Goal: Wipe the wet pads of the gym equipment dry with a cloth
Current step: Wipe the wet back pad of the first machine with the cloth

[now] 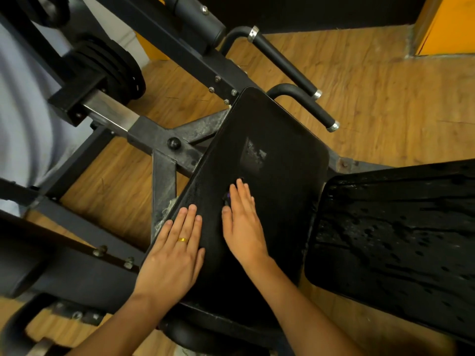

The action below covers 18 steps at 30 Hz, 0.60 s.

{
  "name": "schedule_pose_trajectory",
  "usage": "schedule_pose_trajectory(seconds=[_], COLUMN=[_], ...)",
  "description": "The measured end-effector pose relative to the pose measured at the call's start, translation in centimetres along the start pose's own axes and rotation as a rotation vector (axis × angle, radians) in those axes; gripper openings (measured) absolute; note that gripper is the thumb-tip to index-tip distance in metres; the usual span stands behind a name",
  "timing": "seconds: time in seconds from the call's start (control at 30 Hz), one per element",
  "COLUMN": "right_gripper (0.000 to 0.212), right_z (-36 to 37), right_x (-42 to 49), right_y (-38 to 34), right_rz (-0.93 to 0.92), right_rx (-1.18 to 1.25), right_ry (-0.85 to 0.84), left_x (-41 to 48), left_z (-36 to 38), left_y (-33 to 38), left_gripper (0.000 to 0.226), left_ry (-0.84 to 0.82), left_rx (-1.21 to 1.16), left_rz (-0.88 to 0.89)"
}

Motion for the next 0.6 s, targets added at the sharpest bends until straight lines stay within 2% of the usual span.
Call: schedule_pose_trajectory(seconds=[0.17,0.33,0.6], right_gripper=[0.054,0.055,0.052], right_z=[-1.1,-1.1,-4.4], right_x=[-2.0,-0.9,10.5], right_y=[4.3,4.6,7.7], right_rz=[0.102,0.137,0.273], right_rx=[-0.026,-0.012,0.057], right_ry=[0.03,0.056,0.2], left_x=[2.4,7.1,7.2], left_z=[-0.7,-0.1,0.0], left_y=[-0.5,-1.6,-1.1], left_gripper=[0.071,0.076,0.076], left_ry=[0.01,-0.01,0.036], left_rx=[-0.012,-0.005,0.019], left_rz=[-0.031,-0.021,-0.018])
Point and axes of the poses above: each hand's wrist, its own x-axis towards the middle knuckle, its own z-axis out of the palm, y = z × x, the point moved 10 cm from there along x, towards the middle knuckle, and after that the axes turned 8 degrees about y, right-handed, at the moved point
